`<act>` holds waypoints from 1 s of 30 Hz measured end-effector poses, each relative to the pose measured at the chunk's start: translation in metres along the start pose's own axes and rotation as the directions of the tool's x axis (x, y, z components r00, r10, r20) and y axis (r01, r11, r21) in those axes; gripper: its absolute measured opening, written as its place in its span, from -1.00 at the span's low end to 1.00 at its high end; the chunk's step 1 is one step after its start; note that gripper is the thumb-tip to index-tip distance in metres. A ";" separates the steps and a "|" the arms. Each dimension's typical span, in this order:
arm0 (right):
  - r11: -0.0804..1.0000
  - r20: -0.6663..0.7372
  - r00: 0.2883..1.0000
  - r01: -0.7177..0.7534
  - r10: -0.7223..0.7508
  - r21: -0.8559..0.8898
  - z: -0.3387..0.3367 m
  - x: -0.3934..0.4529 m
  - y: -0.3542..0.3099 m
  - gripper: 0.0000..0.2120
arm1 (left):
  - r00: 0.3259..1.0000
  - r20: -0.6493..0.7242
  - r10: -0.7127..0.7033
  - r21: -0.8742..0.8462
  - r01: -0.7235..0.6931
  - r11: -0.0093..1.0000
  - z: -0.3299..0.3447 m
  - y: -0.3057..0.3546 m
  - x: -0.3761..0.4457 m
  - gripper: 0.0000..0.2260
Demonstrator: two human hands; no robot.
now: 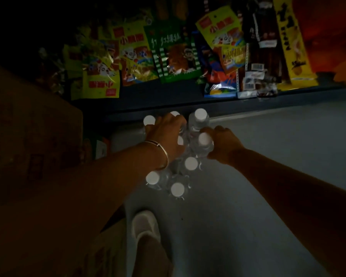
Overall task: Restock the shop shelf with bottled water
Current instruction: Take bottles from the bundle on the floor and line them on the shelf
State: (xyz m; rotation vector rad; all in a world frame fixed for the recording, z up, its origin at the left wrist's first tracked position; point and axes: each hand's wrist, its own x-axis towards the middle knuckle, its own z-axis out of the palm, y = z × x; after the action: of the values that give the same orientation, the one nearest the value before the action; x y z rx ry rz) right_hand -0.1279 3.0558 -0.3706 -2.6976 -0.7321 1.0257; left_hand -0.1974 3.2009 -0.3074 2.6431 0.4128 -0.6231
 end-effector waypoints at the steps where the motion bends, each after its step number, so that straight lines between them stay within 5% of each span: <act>1: 1.000 -0.013 1.000 0.002 -0.002 0.016 0.003 0.003 0.002 -0.34 | 1.000 0.004 0.005 0.000 -0.005 1.000 0.003 -0.002 0.003 -0.52; 16: 0.982 -0.250 0.968 0.054 -0.007 0.181 0.017 0.001 0.012 -0.41 | 0.999 0.005 0.047 0.088 -0.047 0.995 0.008 -0.004 0.004 -0.48; 30: 0.850 -0.305 0.912 0.378 -0.273 0.368 -0.210 -0.161 -0.057 -0.45 | 0.996 0.031 0.089 0.140 -0.093 0.986 -0.183 0.093 -0.095 -0.33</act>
State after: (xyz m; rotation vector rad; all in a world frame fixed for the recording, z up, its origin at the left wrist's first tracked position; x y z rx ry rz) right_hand -0.1149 3.0289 -0.1020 -2.1745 -0.7842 0.6606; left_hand -0.1789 3.1806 -0.0829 2.7668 0.2469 -0.6786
